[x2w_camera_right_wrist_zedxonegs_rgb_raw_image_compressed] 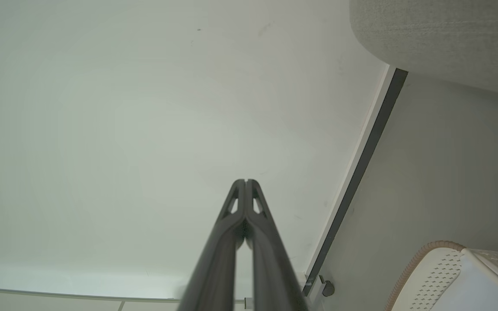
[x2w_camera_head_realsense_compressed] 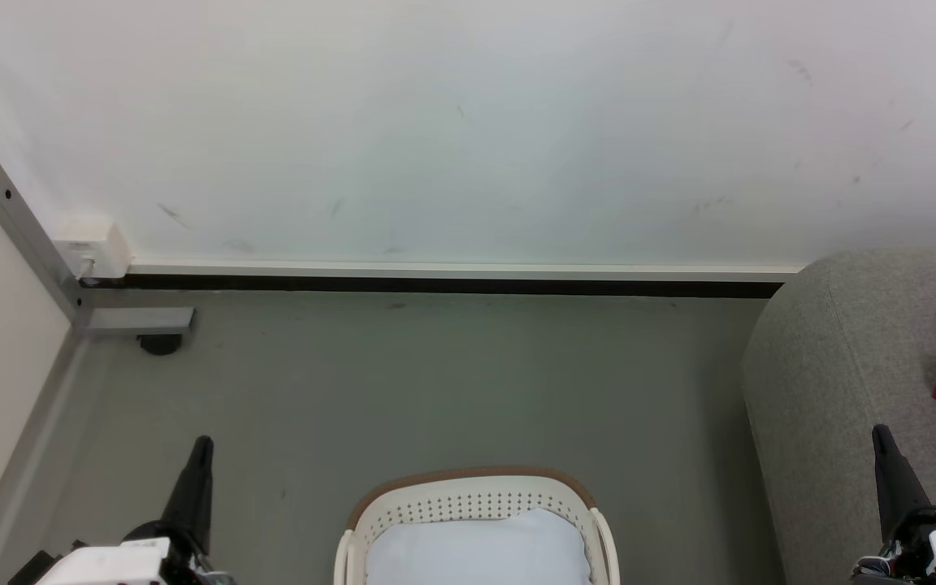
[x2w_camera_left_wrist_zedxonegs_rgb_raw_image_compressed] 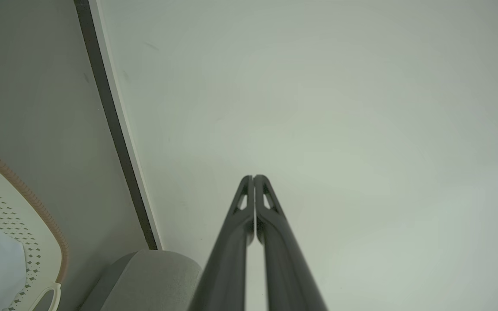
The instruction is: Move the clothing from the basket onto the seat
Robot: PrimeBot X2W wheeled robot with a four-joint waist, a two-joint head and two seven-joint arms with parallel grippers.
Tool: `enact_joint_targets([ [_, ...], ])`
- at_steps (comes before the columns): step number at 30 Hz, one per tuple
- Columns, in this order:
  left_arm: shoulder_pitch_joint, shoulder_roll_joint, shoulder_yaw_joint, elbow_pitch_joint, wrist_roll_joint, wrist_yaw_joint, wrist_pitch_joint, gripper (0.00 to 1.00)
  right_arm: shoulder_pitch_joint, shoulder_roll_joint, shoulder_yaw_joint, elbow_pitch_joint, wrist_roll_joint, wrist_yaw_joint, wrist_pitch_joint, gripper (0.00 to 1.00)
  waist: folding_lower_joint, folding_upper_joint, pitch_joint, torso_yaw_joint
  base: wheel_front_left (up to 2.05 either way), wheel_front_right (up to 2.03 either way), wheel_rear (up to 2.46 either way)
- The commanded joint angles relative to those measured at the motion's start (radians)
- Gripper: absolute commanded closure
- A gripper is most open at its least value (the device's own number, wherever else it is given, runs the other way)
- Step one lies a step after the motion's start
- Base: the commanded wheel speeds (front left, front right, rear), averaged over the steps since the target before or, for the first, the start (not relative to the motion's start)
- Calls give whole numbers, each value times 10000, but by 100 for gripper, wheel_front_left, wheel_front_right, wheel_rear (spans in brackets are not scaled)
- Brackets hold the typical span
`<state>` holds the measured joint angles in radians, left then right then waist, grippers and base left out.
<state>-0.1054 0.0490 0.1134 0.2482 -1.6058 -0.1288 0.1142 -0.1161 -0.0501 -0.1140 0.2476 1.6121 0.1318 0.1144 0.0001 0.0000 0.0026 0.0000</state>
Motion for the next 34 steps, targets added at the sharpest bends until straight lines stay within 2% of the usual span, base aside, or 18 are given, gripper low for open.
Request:
enact_joint_targets([
  [1,-91,19,26,-30,-125,-36,39,100,127,-1,-43,-42,6,-21,35,100,-1,0,0,0,0,0,0],
  [34,-91,19,24,-30,-126,-36,38,100,126,0,-44,-42,1,-21,37,100,-1,0,0,0,0,0,0],
])
